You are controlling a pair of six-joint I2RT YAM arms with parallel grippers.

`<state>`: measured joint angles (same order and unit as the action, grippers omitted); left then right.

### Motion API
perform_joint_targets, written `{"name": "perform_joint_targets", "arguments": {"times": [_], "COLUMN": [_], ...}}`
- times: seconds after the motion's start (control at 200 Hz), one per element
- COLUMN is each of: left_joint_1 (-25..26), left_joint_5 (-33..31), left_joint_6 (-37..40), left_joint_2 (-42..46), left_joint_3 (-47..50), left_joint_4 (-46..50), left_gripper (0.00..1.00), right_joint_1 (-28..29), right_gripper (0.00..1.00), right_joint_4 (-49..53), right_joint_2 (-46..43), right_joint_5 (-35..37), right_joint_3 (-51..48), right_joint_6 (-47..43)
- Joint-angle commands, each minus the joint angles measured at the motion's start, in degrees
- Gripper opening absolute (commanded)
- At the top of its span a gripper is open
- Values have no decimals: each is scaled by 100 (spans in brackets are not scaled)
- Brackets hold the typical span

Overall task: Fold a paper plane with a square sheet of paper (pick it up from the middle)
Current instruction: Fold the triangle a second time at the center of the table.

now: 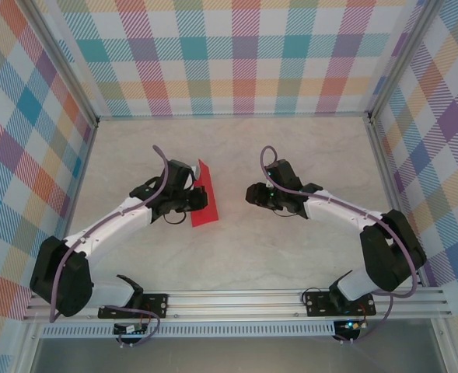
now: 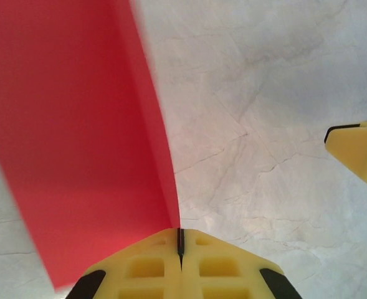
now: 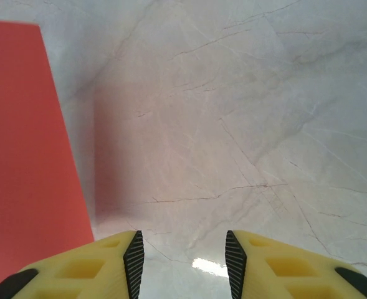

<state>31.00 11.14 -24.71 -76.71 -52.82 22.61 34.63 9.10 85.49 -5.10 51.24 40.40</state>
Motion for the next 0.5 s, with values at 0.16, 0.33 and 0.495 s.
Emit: {"name": "perform_joint_targets", "arguments": {"times": [0.16, 0.33, 0.495], "left_joint_1": [63, 92, 99], "left_joint_5": [1253, 1395, 1003], "left_joint_6": [263, 369, 262], "left_joint_2": [-745, -867, -897], "left_joint_3": [223, 416, 566], "left_joint_4": [-615, -903, -801], "left_gripper": [1, 1, 1], "right_joint_1": [35, 35, 69], "right_gripper": [41, 38, 34], "right_joint_4": [-184, -301, -383], "right_joint_2": [249, 477, 793], "right_joint_5": [-353, -597, -839], "right_joint_3": [-67, -20, 100], "right_joint_6": [17, -17, -25]}}
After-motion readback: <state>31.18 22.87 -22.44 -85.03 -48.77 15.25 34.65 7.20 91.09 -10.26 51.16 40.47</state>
